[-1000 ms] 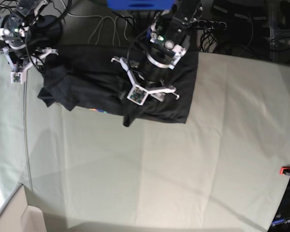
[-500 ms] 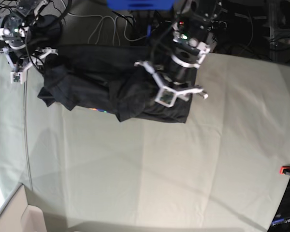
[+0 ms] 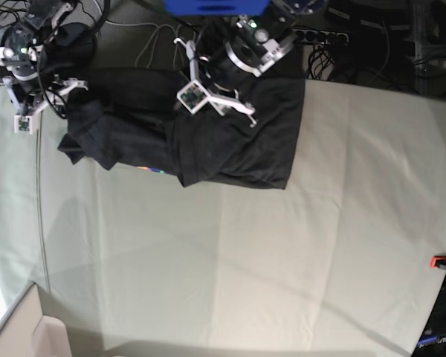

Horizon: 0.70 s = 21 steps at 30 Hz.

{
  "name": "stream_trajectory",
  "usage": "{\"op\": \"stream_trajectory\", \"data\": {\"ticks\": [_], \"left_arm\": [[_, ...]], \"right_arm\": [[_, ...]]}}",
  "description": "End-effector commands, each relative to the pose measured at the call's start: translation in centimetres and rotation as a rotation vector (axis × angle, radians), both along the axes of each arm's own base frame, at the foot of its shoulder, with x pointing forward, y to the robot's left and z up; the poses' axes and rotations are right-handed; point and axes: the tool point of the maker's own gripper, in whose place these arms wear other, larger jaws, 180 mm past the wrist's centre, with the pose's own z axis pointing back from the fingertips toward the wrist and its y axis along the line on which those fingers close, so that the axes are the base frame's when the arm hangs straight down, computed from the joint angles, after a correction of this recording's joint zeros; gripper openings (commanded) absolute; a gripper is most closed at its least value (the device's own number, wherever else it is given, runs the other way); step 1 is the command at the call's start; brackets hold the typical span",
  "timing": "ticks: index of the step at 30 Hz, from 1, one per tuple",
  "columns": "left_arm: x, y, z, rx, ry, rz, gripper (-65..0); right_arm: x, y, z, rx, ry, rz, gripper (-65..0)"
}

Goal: Layout the t-shirt on the table in an organized manner, then fold the t-shirt properly

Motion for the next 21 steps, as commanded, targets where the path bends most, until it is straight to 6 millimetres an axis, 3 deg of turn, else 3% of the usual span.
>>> {"op": "stream_trajectory", "data": {"ticks": [1,5,11,14,18,21], "left_arm": [[0.6,-0.8,2.3,-0.057,-0.054,0.001,-48.3],[2.7,0.9,5.2,-0.084,-0.126,0.065,-48.3],[6.4,7.6,5.1,-0.014,-0.164,0.248,-48.3],[7.9,11.5,5.0,0.031,-0.183,0.344,-48.3],[9.5,16.8,5.3,0.084,-0.210,0.472,-48.3],[10.2,19.4,5.7,0.107,-0.228,0.538,-48.3]], "right_arm": [[0.8,-0.2,0.9,-0.011,-0.040,0.020,-34.7],[0.4,-0.8,1.0,-0.018,-0.039,-0.001,-34.7],[0.0,-4.1,2.6,-0.063,-0.083,-0.116,-33.9],[-0.6,-5.7,3.6,-0.093,-0.095,-0.169,-28.3],[-1.1,-5.5,3.4,-0.079,-0.024,-0.180,-19.8],[-0.8,-4.7,3.1,-0.041,0.011,-0.177,-15.2]]}}
